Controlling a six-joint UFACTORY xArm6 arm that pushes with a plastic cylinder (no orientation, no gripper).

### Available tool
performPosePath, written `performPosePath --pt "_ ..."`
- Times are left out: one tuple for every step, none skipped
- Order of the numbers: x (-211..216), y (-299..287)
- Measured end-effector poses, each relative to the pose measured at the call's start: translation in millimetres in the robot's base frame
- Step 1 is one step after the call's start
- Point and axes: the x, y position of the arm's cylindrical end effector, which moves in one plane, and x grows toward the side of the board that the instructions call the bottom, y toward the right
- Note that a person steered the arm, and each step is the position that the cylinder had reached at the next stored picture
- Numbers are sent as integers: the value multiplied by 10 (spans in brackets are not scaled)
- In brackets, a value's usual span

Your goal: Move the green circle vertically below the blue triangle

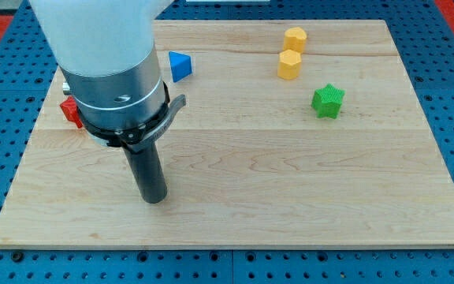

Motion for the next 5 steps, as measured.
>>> performPosePath --pt "-347 -254" --pt "-598 -664" --pt "-800 -245" --pt "-1019 -268" --pt "-1158 -401"
